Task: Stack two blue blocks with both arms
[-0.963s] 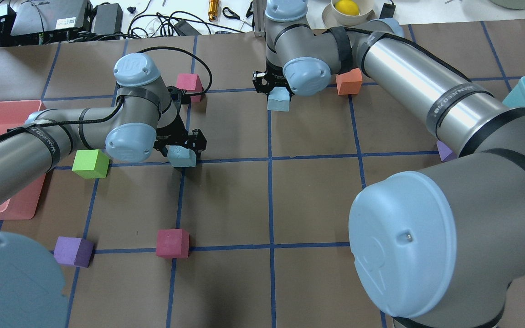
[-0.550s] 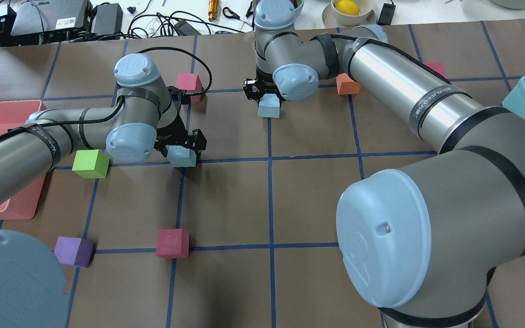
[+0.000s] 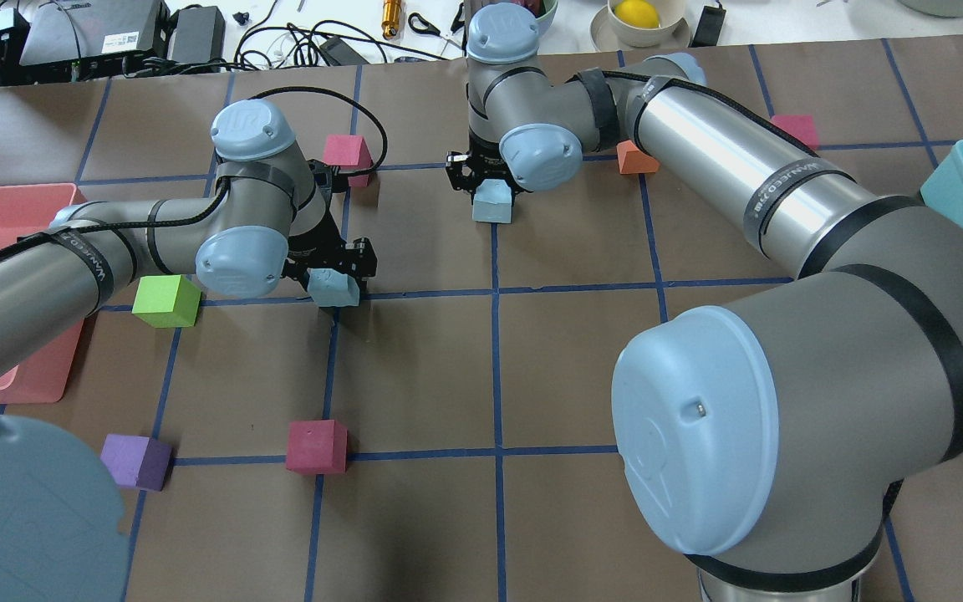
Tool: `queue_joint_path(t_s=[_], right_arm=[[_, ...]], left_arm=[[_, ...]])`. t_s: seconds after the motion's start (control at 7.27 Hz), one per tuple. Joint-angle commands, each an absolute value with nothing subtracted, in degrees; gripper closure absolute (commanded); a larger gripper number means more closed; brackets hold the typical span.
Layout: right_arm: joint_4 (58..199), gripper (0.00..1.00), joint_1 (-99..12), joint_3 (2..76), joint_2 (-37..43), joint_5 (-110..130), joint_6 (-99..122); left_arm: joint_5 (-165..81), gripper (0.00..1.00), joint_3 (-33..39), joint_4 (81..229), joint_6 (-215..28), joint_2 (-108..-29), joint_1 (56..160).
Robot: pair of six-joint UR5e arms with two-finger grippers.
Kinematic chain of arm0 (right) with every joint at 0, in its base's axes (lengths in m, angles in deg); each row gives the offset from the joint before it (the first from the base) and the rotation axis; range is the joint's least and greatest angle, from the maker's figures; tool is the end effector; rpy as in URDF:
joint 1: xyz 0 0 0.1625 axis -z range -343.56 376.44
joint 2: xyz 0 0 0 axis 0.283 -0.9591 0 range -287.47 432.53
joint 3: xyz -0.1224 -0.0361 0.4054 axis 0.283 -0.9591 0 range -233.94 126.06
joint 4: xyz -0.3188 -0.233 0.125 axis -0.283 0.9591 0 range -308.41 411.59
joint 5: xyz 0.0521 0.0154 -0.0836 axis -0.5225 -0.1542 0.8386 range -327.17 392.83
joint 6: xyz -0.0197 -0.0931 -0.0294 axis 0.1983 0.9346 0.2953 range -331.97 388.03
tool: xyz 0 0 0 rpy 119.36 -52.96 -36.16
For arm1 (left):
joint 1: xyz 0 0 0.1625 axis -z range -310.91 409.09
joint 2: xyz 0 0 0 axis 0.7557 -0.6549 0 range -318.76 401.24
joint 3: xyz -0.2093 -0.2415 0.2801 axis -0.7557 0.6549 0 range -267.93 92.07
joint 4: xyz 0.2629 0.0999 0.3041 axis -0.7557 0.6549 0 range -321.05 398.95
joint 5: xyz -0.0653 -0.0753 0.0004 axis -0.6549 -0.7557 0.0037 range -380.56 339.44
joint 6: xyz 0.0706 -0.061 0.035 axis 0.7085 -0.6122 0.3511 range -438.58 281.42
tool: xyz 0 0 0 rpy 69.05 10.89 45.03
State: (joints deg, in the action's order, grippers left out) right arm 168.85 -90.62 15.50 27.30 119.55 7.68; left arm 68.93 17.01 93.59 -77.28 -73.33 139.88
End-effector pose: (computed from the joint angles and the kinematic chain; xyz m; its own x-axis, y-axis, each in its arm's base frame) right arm 0.3562 -0.6876 0.2094 -0.9959 0.0548 -0.0720 0.0571 0.9979 -0.0298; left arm -0.1420 -0.5696 0.1929 -0.9993 0.0359 0.0106 0.0366 0.9967 0.0721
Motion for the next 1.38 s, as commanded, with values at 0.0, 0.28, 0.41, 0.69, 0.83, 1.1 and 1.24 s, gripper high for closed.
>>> queue_joint_path(t_s=[0.0,0.28,0.41,0.69,0.83,1.1,1.24], right_arm=[[168.6,0.0,-90.5,15.6,26.8,119.7,7.2],[167.2,0.0,-89.9,15.1,24.1,119.4,7.5],[162.3,0.0,-88.8,14.9,20.5,119.8,8.3],[152.3,0.0,-82.9,16.0,12.6,119.5,16.3],[148.4,0.0,-80.3,16.6,9.5,119.6,20.8],[137.8,0.0,-76.0,18.5,3.3,119.8,21.6],[133.8,0.0,-74.8,20.0,0.1,120.0,22.0]], left_arm=[[68.9,0.94,16.6,93.5,-77.5,-73.4,139.9],[69.0,1.0,15.8,93.5,-77.1,-73.3,139.8],[69.0,1.0,14.4,93.7,-77.6,-73.0,139.8],[68.3,1.0,9.9,95.7,-81.7,-73.5,140.3],[66.7,1.0,6.0,99.2,-83.9,-74.1,140.7],[63.5,1.0,-2.8,104.7,-85.4,-76.5,144.2],[63.9,1.0,-8.0,105.6,-88.6,-79.1,146.7]])
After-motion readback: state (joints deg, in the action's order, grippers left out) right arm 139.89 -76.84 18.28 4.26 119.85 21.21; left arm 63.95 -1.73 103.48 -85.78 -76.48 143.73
